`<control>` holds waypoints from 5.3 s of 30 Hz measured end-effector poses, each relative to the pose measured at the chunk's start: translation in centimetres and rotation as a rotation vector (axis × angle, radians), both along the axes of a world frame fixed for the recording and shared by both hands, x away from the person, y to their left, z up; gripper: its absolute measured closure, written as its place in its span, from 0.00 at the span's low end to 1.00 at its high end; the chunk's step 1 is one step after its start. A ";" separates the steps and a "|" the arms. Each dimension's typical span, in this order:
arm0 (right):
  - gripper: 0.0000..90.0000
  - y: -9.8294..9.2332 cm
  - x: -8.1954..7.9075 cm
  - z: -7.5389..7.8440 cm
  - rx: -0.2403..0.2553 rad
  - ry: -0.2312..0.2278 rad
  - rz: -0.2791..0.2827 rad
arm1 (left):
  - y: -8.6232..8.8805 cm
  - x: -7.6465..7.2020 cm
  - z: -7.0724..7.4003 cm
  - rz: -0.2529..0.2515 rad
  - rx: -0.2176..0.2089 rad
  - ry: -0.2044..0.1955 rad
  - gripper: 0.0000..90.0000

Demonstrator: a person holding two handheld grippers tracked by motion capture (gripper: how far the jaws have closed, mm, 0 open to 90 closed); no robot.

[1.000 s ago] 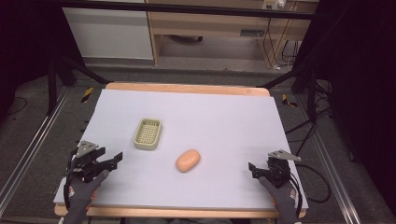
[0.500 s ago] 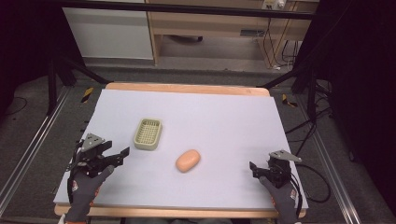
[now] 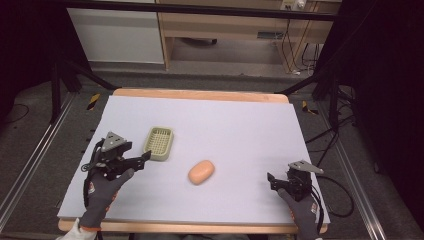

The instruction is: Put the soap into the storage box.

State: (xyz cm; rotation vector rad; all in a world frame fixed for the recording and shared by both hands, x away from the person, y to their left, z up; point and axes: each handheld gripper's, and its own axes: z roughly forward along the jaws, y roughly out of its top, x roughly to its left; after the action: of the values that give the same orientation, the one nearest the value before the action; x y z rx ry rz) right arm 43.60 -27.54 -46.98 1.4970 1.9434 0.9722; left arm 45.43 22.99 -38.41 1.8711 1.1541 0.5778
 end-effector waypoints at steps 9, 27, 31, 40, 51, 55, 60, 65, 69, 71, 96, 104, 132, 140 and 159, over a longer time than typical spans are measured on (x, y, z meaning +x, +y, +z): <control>0.13 0.0 0.0 0.0 0.005 -0.009 -0.007 | -3.4 0.8 -0.5 -0.048 0.049 0.002 0.27; 0.13 0.1 0.1 0.0 -0.001 -0.004 -0.009 | -6.0 1.6 -0.7 -0.106 0.053 0.028 0.27; 0.13 0.2 0.2 0.0 -0.003 -0.001 -0.007 | -6.9 2.0 -0.8 -0.119 0.048 0.033 0.27; 0.13 0.2 0.2 -0.1 -0.002 0.003 -0.004 | -8.8 2.2 -1.1 -0.156 0.080 0.039 0.27; 0.13 0.5 0.2 -0.1 0.004 0.013 -0.002 | -10.6 2.4 -2.1 -0.199 0.108 0.072 0.24; 0.13 0.5 0.1 -0.1 0.011 0.014 0.005 | -11.1 2.4 -2.4 -0.210 0.118 0.079 0.24; 0.12 0.5 0.1 -0.1 0.002 0.012 0.010 | -12.0 2.3 -2.9 -0.231 0.136 0.094 0.23; 0.12 0.6 0.1 -0.1 -0.002 0.010 0.014 | -12.4 2.3 -3.3 -0.246 0.146 0.102 0.23; 0.12 0.6 0.1 -0.1 -0.002 0.010 0.012 | -12.8 2.3 -3.7 -0.254 0.155 0.114 0.23; 0.12 0.7 0.1 -0.1 -0.004 0.013 0.015 | -13.2 2.3 -4.0 -0.264 0.161 0.121 0.23; 0.12 0.7 0.2 -0.2 -0.002 0.023 0.014 | -15.4 3.3 -6.1 -0.316 0.230 0.208 0.20; 0.12 0.7 0.3 -0.3 -0.004 0.025 0.013 | -16.1 3.8 -6.8 -0.334 0.269 0.229 0.20; 0.12 0.8 0.3 -0.4 -0.009 0.036 0.020 | -16.9 4.3 -8.1 -0.381 0.310 0.289 0.35; 0.12 0.8 0.3 -0.4 -0.012 0.036 0.024 | -16.8 4.1 -7.9 -0.381 0.328 0.283 0.35; 0.11 0.7 0.2 -0.3 -0.008 0.036 0.021 | -15.4 3.2 -5.5 -0.371 0.271 0.260 0.35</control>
State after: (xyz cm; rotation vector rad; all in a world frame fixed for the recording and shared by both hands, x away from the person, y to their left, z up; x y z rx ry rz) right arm 43.81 -26.86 -47.25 1.5021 1.9900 0.9522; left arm 48.65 7.56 -43.93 2.3791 0.8832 0.2971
